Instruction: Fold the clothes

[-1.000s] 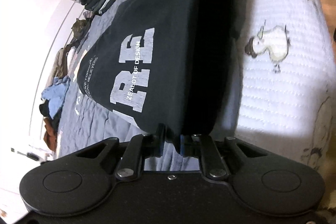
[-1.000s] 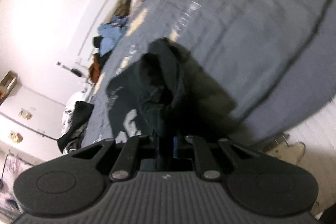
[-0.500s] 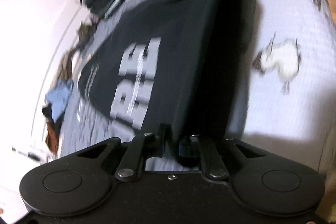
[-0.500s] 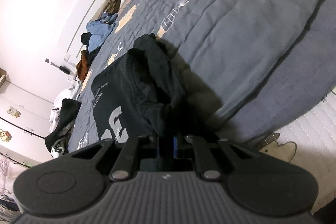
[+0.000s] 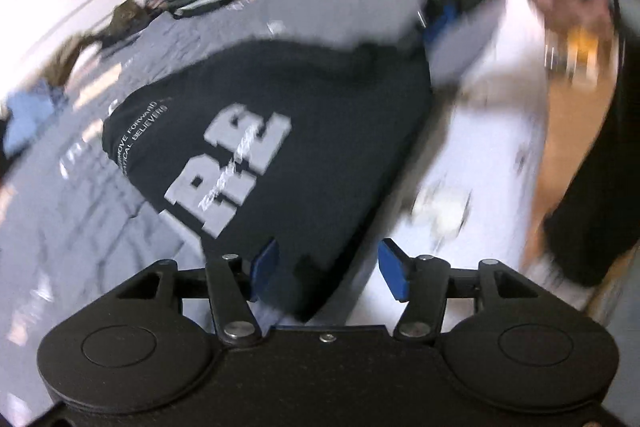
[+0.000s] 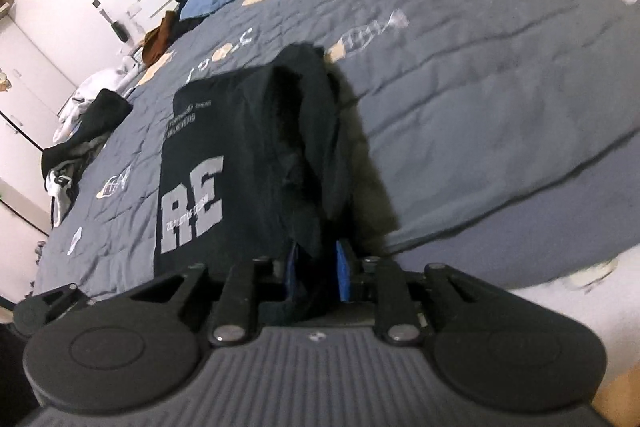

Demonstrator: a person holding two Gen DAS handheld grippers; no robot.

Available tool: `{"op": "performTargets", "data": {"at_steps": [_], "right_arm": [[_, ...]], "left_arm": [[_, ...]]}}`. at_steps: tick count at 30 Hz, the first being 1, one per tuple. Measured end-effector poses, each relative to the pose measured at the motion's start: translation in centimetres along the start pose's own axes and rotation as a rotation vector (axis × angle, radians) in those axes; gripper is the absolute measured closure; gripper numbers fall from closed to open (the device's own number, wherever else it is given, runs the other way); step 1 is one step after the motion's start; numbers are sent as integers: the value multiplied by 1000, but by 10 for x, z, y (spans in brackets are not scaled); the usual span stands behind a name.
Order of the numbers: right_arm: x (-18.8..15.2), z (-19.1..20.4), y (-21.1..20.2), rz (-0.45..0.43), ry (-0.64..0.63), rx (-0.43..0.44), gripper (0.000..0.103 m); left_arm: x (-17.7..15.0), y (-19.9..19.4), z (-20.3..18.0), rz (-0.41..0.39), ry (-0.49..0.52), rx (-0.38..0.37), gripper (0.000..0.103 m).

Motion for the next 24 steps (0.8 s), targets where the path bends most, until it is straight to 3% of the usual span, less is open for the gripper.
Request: {"op": "performTargets", "data": {"at_steps": [4,8,17,24], "right_arm": [[10,-7,-13,-50,17,8,83],[16,0,-15,-79,5,52,81],[57,42,3,-115,-146,97,66],[94,54,47,-78,-237,101,62]], "left_arm": [[17,-6,26,-98,-246,-44,48],[21,-8,42,-150,-374,-16,48],[24,-12,64,-209,-515,15,45],[34,-13,92,-257,-602,12,43]]}}
Point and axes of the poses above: each gripper's, at about its wrist camera, not at the fingertips, and y roughly the way its jaws point, z to its left, x to its top, the point moved 6 cm from there along y, roughly the way its jaws point, and after that the axes turned 2 degrees about -x, right-handed, at the moved point
